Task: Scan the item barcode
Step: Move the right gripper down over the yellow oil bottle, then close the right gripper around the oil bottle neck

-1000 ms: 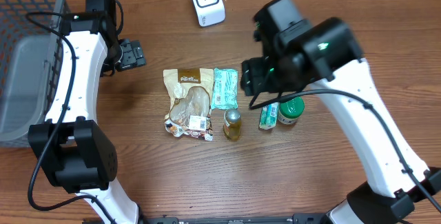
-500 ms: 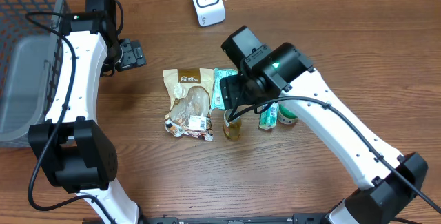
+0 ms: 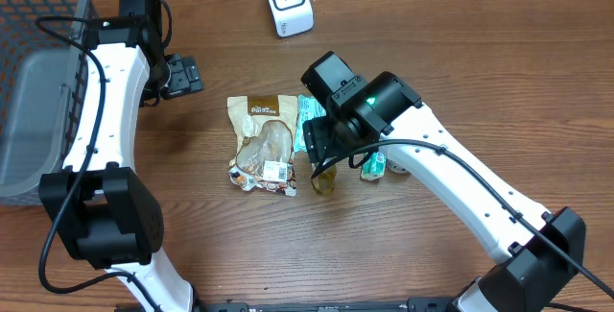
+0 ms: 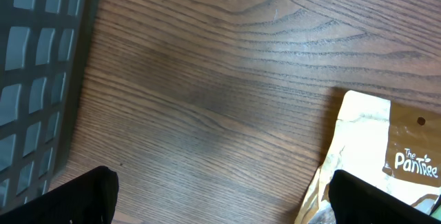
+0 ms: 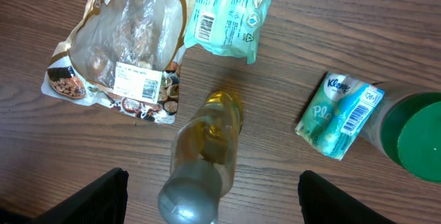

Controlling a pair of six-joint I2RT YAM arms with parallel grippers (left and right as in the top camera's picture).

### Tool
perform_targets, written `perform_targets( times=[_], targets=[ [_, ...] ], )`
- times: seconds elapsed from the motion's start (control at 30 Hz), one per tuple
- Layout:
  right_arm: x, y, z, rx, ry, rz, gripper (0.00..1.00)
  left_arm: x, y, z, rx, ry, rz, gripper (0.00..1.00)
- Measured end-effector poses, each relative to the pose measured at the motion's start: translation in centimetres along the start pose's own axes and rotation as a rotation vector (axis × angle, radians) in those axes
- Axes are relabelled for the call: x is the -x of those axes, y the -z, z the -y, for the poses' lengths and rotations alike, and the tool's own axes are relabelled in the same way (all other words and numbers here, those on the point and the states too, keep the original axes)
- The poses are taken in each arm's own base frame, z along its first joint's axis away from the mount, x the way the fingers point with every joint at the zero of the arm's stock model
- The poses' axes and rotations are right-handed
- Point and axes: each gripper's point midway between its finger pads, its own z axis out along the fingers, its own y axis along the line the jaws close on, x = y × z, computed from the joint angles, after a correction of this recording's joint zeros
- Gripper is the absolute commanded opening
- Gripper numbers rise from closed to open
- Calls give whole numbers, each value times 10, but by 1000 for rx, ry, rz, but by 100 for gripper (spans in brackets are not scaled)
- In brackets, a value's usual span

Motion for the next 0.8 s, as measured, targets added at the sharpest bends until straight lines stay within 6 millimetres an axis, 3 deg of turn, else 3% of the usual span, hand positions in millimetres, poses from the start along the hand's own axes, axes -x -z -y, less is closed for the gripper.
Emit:
perform_targets(
  times=[0.23,0.4,0.43,0.5,0.8],
  targets=[
    [-12,0,-22,2,57,2,77,0,0,0,0,0,0,100],
    [-15,-1,-27,-28,66,17,78,0,0,0,0,0,0,100],
    [-15,-2,-27,-36,63,18,81,0,0,0,0,0,0,99],
    [-14,-6,-25,-50,52,15,100,0,0,0,0,0,0,100],
    [-13,-20,-22,-79,45,-9,96,0,0,0,0,0,0,100]
  ],
)
